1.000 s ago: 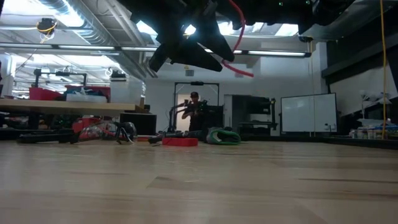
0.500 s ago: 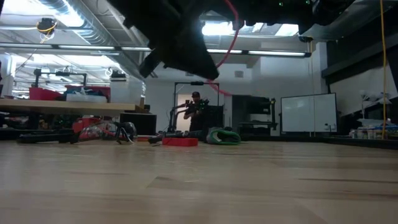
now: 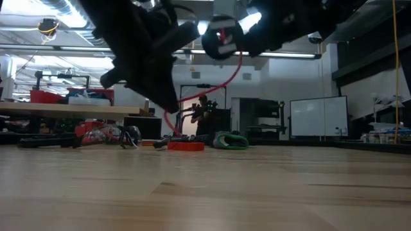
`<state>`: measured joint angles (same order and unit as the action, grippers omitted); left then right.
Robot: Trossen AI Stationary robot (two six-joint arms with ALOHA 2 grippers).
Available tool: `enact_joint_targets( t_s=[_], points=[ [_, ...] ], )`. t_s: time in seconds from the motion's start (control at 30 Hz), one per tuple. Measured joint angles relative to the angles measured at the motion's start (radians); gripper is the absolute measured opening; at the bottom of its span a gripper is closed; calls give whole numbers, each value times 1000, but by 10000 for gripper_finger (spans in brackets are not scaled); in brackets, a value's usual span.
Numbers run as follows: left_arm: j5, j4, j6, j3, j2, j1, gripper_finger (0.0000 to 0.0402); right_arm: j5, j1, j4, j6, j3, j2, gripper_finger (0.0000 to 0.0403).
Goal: Coil cords
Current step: Coil the orange wire into the black spool
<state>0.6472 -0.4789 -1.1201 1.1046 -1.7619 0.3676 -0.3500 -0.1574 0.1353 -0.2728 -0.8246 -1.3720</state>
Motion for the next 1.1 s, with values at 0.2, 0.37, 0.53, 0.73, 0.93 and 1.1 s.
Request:
enact_joint_targets(
  t_s=[0.2, 0.37, 0.53, 0.73, 0.93, 1.1],
  points=[
    [0, -67, -25, 0, 30, -5, 1, 33, 0, -135, 6, 0, 0, 1],
    [1, -96, -13, 0, 78, -34, 1, 126, 0, -239, 7, 0, 0, 1],
    [0, -89, 67, 0, 112, -84, 0, 149, 0, -307, 30, 0, 0, 1],
    [-6, -31, 141, 0, 148, -142, 0, 248, 0, -366, 62, 0, 0, 1],
    [-27, 99, 248, 2, 171, -167, 0, 387, 1, -378, 113, 0, -11, 1],
    [-36, 178, 332, 3, 188, -185, 0, 411, 1, -352, 137, 0, -33, 1]
  ],
)
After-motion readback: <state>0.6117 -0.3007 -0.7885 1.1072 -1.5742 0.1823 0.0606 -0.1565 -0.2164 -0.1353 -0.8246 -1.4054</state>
